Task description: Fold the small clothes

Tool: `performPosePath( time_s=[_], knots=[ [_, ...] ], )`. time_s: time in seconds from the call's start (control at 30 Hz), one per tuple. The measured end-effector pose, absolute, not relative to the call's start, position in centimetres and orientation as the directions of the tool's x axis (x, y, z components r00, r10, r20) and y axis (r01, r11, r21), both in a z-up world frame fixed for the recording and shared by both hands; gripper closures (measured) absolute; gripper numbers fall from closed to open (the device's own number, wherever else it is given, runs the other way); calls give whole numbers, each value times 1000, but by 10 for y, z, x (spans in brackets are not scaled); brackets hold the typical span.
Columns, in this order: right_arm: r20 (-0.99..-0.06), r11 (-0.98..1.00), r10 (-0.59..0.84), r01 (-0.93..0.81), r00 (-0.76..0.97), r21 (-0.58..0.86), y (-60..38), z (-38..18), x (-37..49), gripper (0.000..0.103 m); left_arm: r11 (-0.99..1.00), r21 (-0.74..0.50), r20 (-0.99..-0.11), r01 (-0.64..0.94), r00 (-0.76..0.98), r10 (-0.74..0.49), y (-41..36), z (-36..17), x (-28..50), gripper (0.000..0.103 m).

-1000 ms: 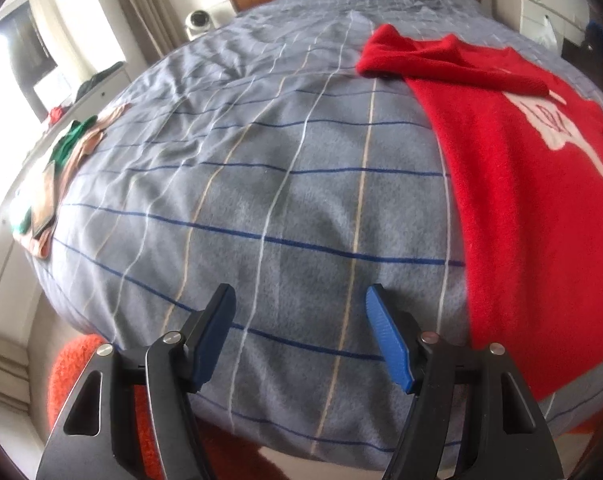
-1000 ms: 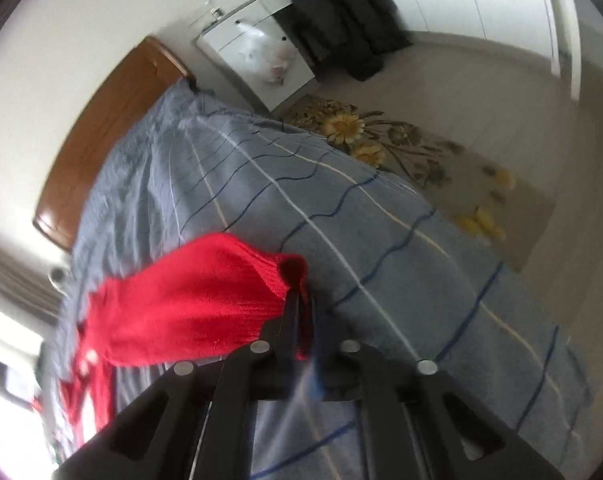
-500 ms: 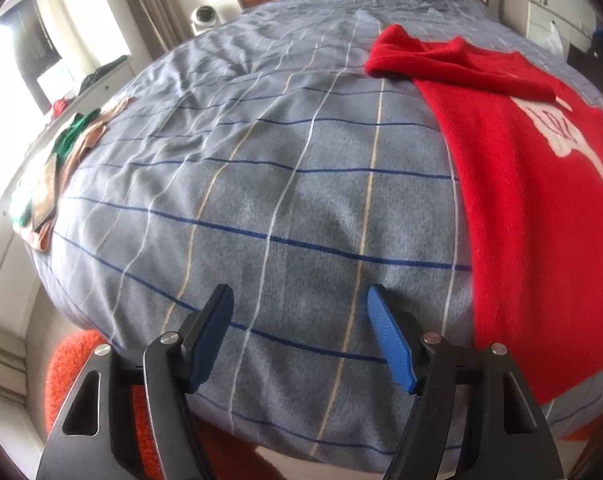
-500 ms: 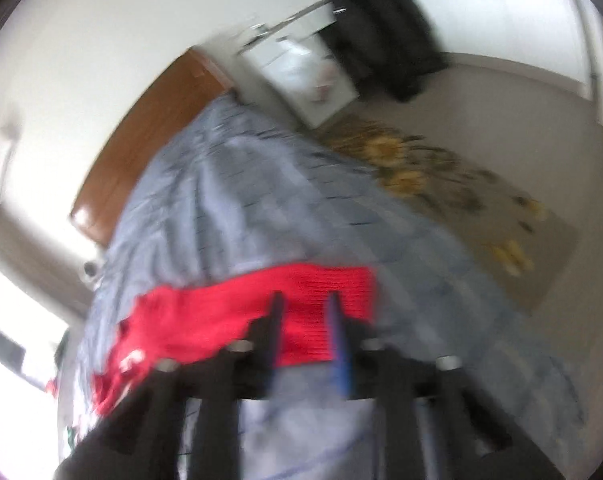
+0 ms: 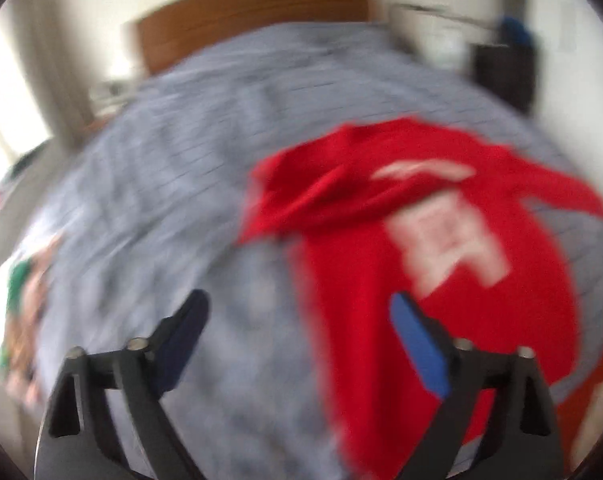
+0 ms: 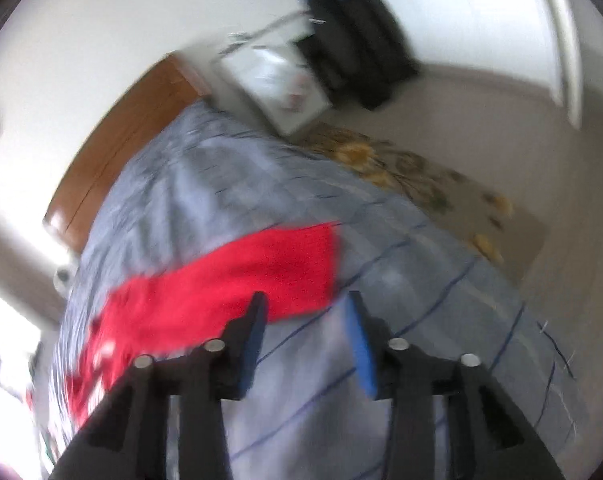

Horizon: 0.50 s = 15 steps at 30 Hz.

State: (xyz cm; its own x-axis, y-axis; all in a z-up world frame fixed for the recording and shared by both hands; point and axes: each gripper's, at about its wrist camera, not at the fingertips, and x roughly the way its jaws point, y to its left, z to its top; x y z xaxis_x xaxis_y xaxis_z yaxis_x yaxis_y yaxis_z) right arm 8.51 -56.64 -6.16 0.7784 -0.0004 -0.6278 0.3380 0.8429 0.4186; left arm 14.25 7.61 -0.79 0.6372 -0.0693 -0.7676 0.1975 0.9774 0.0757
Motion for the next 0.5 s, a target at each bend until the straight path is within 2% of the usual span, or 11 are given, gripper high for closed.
performPosePath(
  time_s=[0.07, 0.17, 0.27, 0.37, 0.4, 0.43, 0.5],
  knots=[
    [-597, 883, 10, 273, 802, 382, -536, -61, 74, 51, 949, 16, -789, 315, 587, -181, 46, -9, 186, 8],
    [-580, 910, 13, 230, 815, 344, -496, -79, 62, 51, 902, -31, -831, 430, 490, -262, 4, -34, 242, 8],
    [-608, 914, 19, 233, 794, 333, -474, -98, 53, 51, 878, 52, -861, 477, 466, -202, -33, -66, 271, 9],
    [-578, 925, 25, 200, 815, 323, -468, -91, 50, 49, 875, 82, -873, 478, 457, -168, -48, -90, 286, 9],
    [-584, 927, 27, 198, 811, 317, -467, -92, 53, 47, 871, 50, -882, 488, 431, -191, -51, -96, 288, 11],
    [-599, 927, 39, 194, 800, 320, -466, -97, 56, 47, 863, 16, -888, 506, 405, -220, -48, -95, 287, 18],
    [-622, 925, 46, 202, 782, 322, -468, -104, 61, 47, 791, -106, -894, 602, 291, -341, -53, -92, 272, 22]
  ],
)
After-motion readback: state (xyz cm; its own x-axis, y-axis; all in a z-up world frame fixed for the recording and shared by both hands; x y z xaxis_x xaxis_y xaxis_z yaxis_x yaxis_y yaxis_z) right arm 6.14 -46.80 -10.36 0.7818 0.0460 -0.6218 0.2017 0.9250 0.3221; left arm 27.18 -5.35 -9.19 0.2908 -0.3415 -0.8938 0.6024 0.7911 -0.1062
